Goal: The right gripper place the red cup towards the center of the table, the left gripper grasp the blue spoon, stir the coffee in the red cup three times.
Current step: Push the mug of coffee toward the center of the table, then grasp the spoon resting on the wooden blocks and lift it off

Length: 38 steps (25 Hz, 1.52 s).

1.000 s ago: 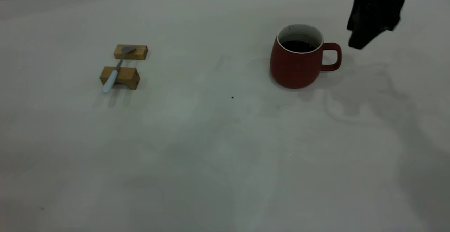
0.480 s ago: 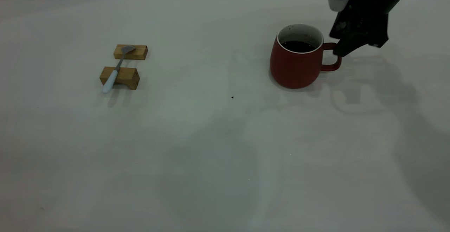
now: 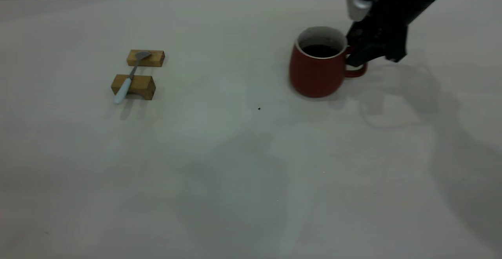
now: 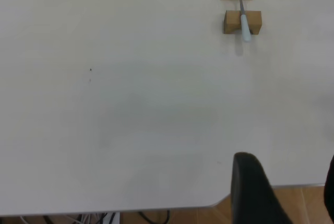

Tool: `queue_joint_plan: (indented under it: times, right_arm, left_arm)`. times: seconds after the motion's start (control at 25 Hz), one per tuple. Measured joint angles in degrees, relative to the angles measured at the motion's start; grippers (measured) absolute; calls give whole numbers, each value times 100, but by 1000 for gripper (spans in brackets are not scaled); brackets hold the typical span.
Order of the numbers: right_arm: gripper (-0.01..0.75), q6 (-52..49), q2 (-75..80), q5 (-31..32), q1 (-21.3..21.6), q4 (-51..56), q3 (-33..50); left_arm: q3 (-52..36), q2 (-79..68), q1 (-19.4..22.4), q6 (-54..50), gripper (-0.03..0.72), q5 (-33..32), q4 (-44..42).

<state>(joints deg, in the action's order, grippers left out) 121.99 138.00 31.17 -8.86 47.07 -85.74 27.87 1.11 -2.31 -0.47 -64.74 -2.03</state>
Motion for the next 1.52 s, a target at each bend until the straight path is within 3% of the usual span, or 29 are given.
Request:
queue_joint_plan:
  times: [0.4,0.68,0.96,1.2,1.4,1.52]
  right_arm:
    - [442,0,587,-61,-818,831,-712]
    - [442,-380,629,192,-895,637,-791]
    - [442,-2963,1,1781,-451,-1241,-791]
    - [442,-5012,-1113,3456,-417,-965,-791]
    - [442,-7554,-2160,3702,-444,39,-791]
    - [442,-9432,-2775,3755,-444,-363,-791]
  left_arm:
    - [0,0,0,0,406,0,0]
    - [0,0,0,0,406,0,0]
    - [0,0,0,0,406,0,0]
    - [0,0,0,0,406,0,0]
    - [0,0,0,0,406,0,0]
    - [0,0,0,0,406,0,0]
